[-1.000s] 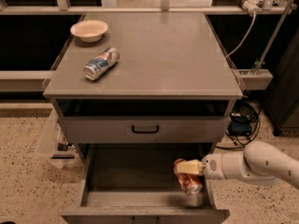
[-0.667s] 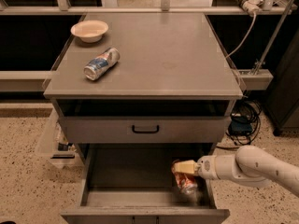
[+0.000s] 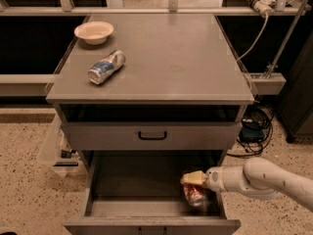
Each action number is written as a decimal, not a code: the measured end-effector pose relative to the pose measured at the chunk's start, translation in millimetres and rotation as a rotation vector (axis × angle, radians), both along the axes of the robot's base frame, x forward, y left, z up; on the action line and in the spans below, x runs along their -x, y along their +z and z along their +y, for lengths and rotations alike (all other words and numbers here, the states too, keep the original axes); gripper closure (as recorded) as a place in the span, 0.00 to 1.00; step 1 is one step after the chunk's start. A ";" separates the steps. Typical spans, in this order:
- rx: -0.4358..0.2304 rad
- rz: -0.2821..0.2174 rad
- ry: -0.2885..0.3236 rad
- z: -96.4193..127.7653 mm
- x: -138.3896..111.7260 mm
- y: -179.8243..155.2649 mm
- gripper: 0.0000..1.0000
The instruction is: Place coke can into middle drawer
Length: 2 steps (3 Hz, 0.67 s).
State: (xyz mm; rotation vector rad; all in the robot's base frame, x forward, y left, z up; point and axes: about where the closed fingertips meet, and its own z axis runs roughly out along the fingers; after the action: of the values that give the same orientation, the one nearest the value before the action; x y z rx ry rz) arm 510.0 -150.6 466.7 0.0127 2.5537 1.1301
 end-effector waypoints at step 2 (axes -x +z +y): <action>0.000 0.000 0.000 0.0 0.0 0.0 0.36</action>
Offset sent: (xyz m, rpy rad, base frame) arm 0.0000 0.0000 0.0000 0.0000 0.0000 0.0000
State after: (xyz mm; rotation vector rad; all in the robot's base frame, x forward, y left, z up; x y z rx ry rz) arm 510.0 -150.6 466.7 0.0126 2.5537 1.1302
